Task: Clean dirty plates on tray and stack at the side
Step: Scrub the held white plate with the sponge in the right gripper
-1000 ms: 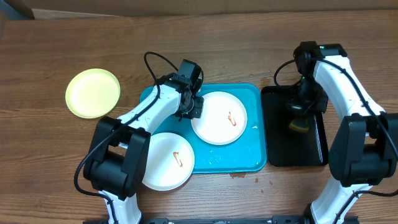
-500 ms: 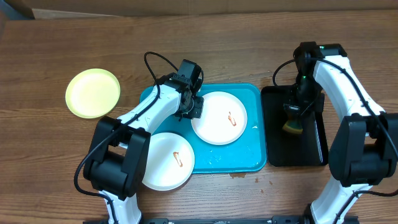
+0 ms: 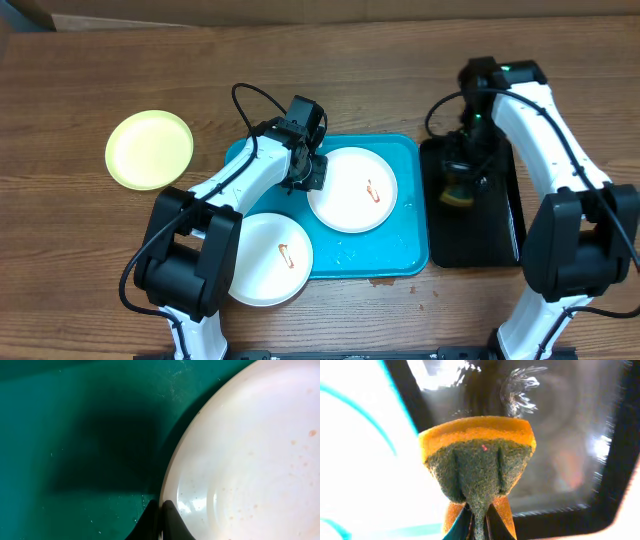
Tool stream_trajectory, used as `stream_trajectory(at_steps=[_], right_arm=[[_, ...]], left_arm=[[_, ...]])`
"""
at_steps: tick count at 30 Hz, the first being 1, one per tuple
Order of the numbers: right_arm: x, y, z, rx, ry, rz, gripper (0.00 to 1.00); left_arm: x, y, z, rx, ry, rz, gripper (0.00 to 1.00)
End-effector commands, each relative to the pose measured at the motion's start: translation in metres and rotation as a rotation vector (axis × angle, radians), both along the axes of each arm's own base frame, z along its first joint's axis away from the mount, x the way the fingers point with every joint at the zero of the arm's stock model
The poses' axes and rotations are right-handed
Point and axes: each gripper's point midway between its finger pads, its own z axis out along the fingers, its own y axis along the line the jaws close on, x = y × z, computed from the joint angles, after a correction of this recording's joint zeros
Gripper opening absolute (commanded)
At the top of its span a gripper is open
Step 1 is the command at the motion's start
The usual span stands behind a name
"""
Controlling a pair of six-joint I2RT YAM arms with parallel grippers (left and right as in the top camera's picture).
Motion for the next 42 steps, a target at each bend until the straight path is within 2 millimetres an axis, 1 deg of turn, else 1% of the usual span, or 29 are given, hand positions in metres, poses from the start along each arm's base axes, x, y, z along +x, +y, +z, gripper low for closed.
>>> stream_trajectory(at_steps=[1,5,6,11,14,18,20,23,28,33,34,39,42], right_arm=[[0.009,0.041,0.023,0.104,-0.095,0.066,0.04],[0.015,0.080,0.022,0.121,-0.169,0.173,0.04],[0.017,0.087,0.022,0.114,-0.186,0.196,0.04],[0.024,0.107,0.018,-0.033,-0.286,0.312,0.04],[0.025,0.116,0.009,-0.109,-0.334,0.350,0.04],[0.024,0.119,-0.004,-0.183,-0.363,0.392,0.04],[0.025,0.115,-0.010,-0.226,-0.377,0.402,0.04],[0.024,0.112,-0.019,-0.245,-0.374,0.405,0.04],[0.020,0.110,-0.037,-0.239,-0.368,0.384,0.04],[0.010,0.123,-0.063,-0.143,-0.351,0.380,0.04],[0.007,0.122,-0.067,-0.141,-0.348,0.369,0.04],[0.001,0.114,-0.081,-0.147,-0.333,0.287,0.04],[-0.002,0.115,-0.086,-0.114,-0.319,0.276,0.04]], left_arm=[[-0.005,-0.002,-0.008,0.005,0.024,-0.008,0.04],[-0.005,-0.002,-0.008,0.005,0.024,-0.007,0.04],[-0.004,-0.002,-0.008,0.005,0.023,-0.008,0.04],[-0.005,-0.002,-0.008,0.005,0.024,-0.008,0.04],[-0.005,-0.002,-0.008,0.006,0.025,-0.008,0.04],[-0.005,-0.001,-0.008,0.006,0.025,-0.008,0.04],[-0.005,-0.001,-0.008,0.006,0.025,-0.008,0.04],[-0.005,-0.002,-0.008,0.006,0.026,-0.008,0.04],[-0.005,-0.002,-0.008,0.006,0.026,-0.008,0.04],[-0.005,-0.002,-0.008,0.006,0.025,-0.007,0.04],[-0.005,-0.002,-0.008,0.006,0.025,-0.008,0.04],[-0.005,-0.002,-0.008,0.006,0.025,-0.008,0.04],[-0.005,-0.002,-0.007,0.006,0.025,-0.008,0.04]])
